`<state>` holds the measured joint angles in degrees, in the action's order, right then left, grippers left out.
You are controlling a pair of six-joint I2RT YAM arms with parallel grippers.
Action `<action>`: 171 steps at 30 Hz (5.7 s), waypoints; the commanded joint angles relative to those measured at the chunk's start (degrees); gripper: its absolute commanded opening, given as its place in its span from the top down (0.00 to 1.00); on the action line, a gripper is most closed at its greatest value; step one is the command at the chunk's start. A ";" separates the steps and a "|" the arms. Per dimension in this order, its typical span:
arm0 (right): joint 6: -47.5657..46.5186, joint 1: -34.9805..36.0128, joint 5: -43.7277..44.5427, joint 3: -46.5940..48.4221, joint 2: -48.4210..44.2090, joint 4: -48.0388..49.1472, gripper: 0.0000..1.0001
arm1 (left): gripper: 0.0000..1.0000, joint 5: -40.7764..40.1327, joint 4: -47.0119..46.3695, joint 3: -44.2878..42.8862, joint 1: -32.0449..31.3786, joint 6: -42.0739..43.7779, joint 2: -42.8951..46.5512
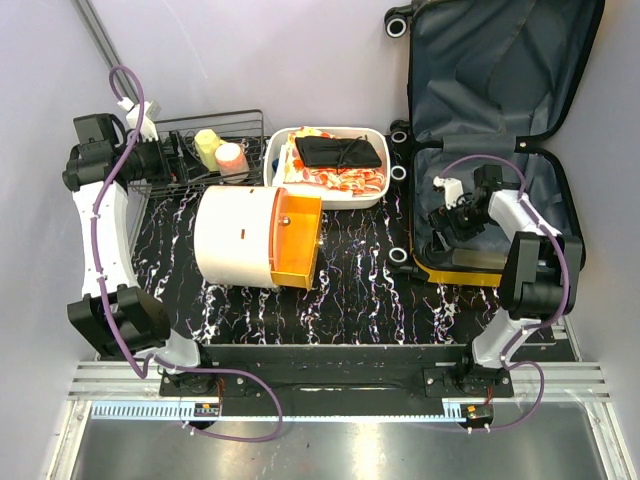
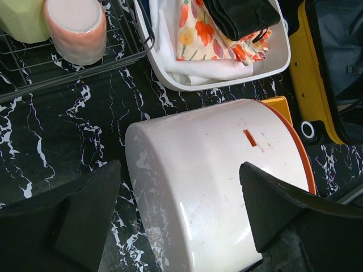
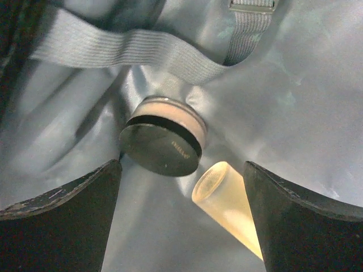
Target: Open, take out, and arrange the luggage
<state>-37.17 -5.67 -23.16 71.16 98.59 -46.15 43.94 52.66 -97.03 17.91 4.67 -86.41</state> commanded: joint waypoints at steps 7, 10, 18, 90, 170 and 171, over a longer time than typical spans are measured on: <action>3.50 5.32 6.36 -4.88 2.84 10.18 0.05 | 0.11 1.15 -2.13 -2.11 -0.24 -0.36 -1.65; 5.35 5.32 11.62 -5.77 3.98 12.83 0.15 | 0.11 1.06 -2.22 -2.28 -0.16 -0.36 -2.01; 5.53 5.23 15.60 -4.80 -0.57 13.20 0.49 | 0.12 1.06 -2.13 -2.90 -0.16 -0.36 -2.53; 12.21 38.56 -16.83 37.51 6.81 -3.33 0.11 | 0.14 3.08 -4.07 9.14 -0.33 0.08 4.49; 3.59 -11.37 26.14 8.74 10.21 -22.24 0.14 | 0.21 1.58 -2.22 22.86 -2.00 0.69 2.65; 4.03 -11.90 27.62 8.65 12.14 -18.66 0.14 | 0.21 1.58 -2.22 22.77 -2.00 0.61 2.56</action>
<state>-32.03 -15.62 -3.57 80.49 106.89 -71.42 47.40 43.83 -76.75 17.39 2.50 -80.90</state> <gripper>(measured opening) 0.867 0.789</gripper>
